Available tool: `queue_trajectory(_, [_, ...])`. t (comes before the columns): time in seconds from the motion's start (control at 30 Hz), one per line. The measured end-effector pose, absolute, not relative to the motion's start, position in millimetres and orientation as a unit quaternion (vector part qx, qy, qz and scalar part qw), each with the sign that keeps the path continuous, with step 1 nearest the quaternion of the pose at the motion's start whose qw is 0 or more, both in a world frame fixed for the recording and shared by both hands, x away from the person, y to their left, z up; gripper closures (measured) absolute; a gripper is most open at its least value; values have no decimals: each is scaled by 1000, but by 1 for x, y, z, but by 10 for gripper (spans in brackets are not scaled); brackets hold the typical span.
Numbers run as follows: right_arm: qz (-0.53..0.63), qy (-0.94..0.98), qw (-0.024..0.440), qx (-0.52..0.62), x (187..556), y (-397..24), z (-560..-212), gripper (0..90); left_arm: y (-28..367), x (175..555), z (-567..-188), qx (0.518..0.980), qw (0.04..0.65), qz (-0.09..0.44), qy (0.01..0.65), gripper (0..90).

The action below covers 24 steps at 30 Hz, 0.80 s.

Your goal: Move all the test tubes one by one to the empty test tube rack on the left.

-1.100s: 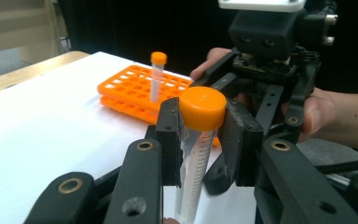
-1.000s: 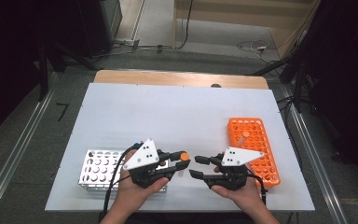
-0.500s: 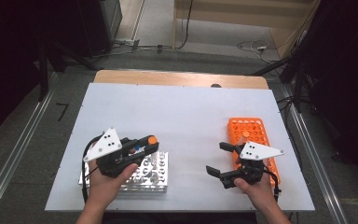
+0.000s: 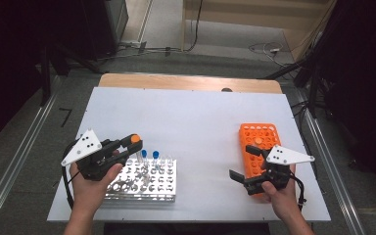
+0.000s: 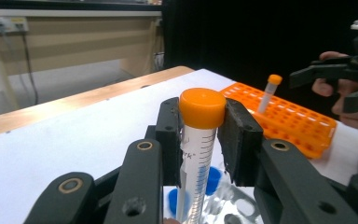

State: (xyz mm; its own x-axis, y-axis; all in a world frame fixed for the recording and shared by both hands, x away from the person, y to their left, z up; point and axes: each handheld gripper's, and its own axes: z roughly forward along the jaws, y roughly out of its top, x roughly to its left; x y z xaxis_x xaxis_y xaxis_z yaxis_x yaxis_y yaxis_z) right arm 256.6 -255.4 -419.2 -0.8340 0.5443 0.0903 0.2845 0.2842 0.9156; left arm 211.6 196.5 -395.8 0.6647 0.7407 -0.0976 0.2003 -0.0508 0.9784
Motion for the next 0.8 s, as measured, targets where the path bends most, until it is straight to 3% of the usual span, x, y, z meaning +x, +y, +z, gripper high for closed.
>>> queue_trajectory(0.57, [540,781,131,284,263,-272,-420,0,206,224,-422,681,590,215,377,710])
queue_trajectory(0.8, [537,781,133,290,266,-275,-422,0,204,227,-429,698,576,203,375,710])
